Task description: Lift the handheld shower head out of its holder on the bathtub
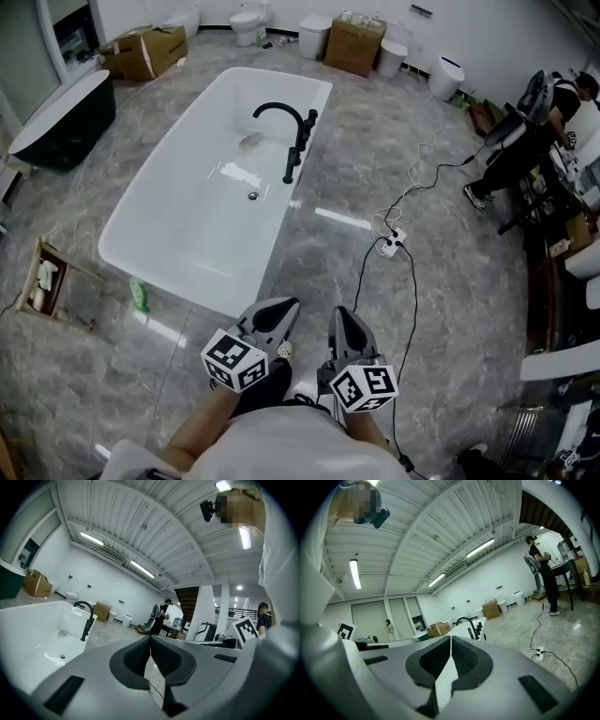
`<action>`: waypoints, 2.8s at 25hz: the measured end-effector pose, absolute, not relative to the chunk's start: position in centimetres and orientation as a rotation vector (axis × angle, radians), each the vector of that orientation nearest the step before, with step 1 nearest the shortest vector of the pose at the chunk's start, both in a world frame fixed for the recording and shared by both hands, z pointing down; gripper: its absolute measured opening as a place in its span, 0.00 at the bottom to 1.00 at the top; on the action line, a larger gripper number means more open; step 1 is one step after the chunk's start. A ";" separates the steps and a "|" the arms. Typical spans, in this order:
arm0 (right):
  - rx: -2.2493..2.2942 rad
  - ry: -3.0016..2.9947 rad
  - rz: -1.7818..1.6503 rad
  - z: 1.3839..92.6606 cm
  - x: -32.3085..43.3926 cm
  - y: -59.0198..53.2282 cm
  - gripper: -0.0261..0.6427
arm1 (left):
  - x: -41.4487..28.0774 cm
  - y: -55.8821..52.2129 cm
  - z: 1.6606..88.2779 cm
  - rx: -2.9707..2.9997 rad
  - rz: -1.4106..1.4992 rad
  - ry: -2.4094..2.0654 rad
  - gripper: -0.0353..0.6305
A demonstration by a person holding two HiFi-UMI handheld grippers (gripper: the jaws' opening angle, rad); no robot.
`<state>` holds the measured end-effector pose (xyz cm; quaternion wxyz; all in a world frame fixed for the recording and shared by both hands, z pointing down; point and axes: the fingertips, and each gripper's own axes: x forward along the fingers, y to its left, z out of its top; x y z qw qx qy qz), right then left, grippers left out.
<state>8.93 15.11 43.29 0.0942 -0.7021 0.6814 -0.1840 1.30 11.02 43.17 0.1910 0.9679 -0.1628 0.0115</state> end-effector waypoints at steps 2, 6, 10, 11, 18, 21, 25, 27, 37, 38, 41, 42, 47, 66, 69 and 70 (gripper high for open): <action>-2.069 2.036 -0.530 43.0 9.9 13.0 0.07 | 2.2 9.1 43.2 2.717 0.034 -0.470 0.07; -2.053 2.060 -0.515 42.8 12.0 9.4 0.07 | 4.2 6.0 43.1 2.729 0.047 -0.461 0.07; -2.031 2.074 -0.516 43.1 13.3 6.1 0.07 | 5.4 3.6 43.4 2.737 0.060 -0.457 0.07; -2.024 2.077 -0.517 43.2 13.4 5.5 0.07 | 5.4 3.1 43.5 2.740 0.062 -0.458 0.07; -2.017 2.068 -0.554 44.5 14.3 3.8 0.07 | 6.0 1.4 44.1 2.721 0.069 -0.471 0.07; -2.020 2.075 -0.575 44.9 14.9 3.1 0.07 | 6.3 1.0 44.3 2.716 0.084 -0.468 0.07; -1.991 2.096 -0.574 44.9 16.4 0.8 0.07 | 7.1 -0.8 44.6 2.706 0.099 -0.506 0.07; -1.964 2.120 -0.577 44.9 16.9 -0.9 0.07 | 7.5 -2.2 44.8 2.701 0.102 -0.535 0.07; -1.827 2.287 -0.567 44.3 20.1 -11.4 0.07 | 10.8 -11.4 44.6 2.653 0.051 -0.708 0.07; -1.817 2.302 -0.565 44.3 20.5 -12.5 0.07 | 11.2 -12.3 44.6 2.649 0.045 -0.719 0.07; -1.790 2.345 -0.559 44.2 21.8 -16.0 0.07 | 12.5 -15.3 44.4 2.644 0.037 -0.758 0.07; -1.784 2.364 -0.555 44.2 22.2 -17.1 0.07 | 12.8 -16.3 44.4 2.641 0.035 -0.773 0.07; -1.727 2.462 -0.554 44.8 23.3 -21.9 0.07 | 14.0 -20.6 45.1 2.612 0.043 -0.855 0.07; -1.453 2.834 -0.588 55.2 23.6 -35.3 0.26 | 16.1 -32.5 55.9 2.467 0.154 -1.125 0.07; -1.415 2.878 -0.608 57.8 22.2 -36.6 0.32 | 15.3 -33.5 58.4 2.445 0.163 -1.142 0.07; -1.412 2.889 -0.605 58.7 21.8 -37.1 0.34 | 15.0 -34.0 59.1 2.442 0.166 -1.149 0.07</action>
